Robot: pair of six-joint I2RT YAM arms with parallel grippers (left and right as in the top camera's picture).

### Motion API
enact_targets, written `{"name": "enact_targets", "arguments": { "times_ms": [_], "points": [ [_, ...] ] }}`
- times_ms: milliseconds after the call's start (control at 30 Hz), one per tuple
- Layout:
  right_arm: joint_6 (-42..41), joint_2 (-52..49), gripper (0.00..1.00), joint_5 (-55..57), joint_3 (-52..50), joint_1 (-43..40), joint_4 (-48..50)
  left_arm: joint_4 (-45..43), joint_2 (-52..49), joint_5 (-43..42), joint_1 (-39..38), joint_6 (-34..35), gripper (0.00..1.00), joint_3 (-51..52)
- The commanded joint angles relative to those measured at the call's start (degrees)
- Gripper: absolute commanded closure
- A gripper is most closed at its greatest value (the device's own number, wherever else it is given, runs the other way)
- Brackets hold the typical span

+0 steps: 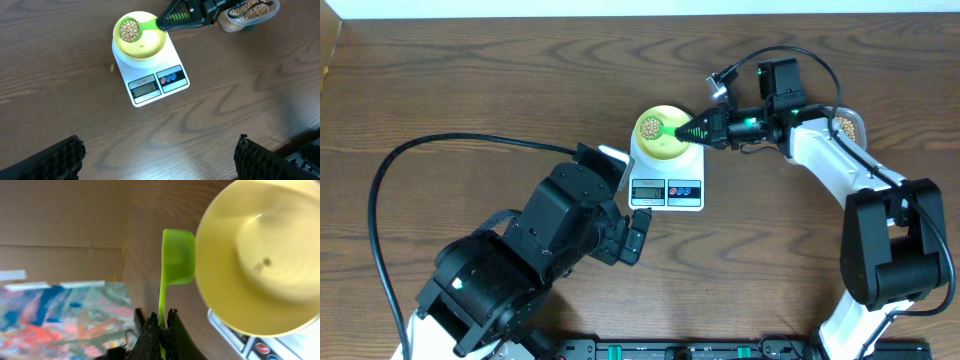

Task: Scoop item into bowl and weigh 50g on scale
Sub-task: 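Carry the filled scoop to the yellow bowl and tip beans in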

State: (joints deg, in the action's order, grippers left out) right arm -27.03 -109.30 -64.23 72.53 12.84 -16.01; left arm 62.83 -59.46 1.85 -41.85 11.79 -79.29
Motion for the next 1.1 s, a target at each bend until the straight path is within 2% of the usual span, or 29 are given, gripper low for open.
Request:
{"name": "enact_targets", "arguments": {
  "times_ms": [0, 367, 467, 733, 1067],
  "points": [
    [-0.5, -0.2, 0.99, 5.8, 0.2, 0.2, -0.2, 0.1, 0.4, 0.1, 0.0, -0.7, 0.02, -0.9],
    [2.1, -0.2, 0.99, 12.0, 0.8, 0.3, -1.9, 0.1, 0.4, 0.1, 0.0, -0.7, 0.02, -0.9],
    [5.3, -0.2, 0.99, 14.3, 2.8, 0.6, -6.2, 0.1, 0.4, 0.1, 0.0, -0.7, 0.02, -0.9],
    [16.4, -0.2, 0.99, 27.6, 15.2, 3.8, -25.8, 0.1, 0.4, 0.1, 0.0, -0.7, 0.02, -0.9],
    [20.5, -0.2, 0.99, 36.9, 22.8, 8.0, -33.6, 0.1, 0.4, 0.1, 0.0, -0.7, 0.02, -0.9]
  ]
}}
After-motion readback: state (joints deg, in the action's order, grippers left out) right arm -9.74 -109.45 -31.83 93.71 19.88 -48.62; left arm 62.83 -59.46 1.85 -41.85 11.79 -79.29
